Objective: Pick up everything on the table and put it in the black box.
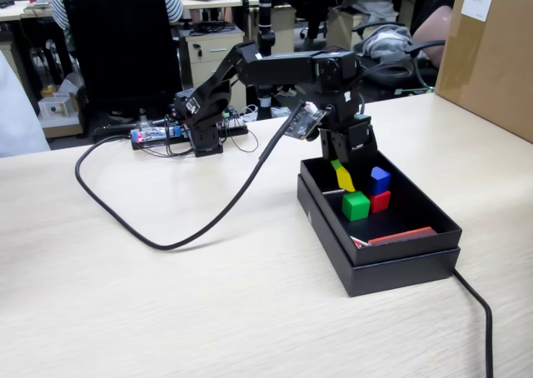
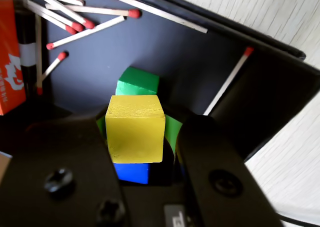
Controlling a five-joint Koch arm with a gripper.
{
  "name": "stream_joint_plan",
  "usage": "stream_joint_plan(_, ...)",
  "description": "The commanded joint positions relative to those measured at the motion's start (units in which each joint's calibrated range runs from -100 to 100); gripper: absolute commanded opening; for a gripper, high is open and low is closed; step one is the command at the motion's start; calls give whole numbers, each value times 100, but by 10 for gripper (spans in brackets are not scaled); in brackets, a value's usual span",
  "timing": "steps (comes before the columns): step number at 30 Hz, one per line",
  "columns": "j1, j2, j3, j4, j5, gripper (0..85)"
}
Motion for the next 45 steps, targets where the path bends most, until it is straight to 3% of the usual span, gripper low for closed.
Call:
stream_joint_plan(1,39,-98,512,23,24,145)
stream_joint_plan(4,5,201,593,40,39,153)
stream_joint_plan(5,0,396,620,40,44,283)
stream_joint_plan(8,5,373,602,40,59,293)
stream_joint_plan(10,0,201,548,40,63,358)
stream_joint_plan(15,-244,-2232,-449,40,15,455)
stream_joint_plan(22,-879,-5869,-1728,40,-293,476)
stream_joint_plan(26,-1475,-7510,-3124,326,-518,484)
stream_joint_plan(28,-1709,-8600,-4765,965,-640,505)
stream_joint_plan(34,-1861,-10964,-8772,3401,-874,517)
stream_joint_plan(40,-1851,-12089,-10821,4490,-952,519)
stream_joint_plan(45,-1822,-12375,-11918,4758,-957,523)
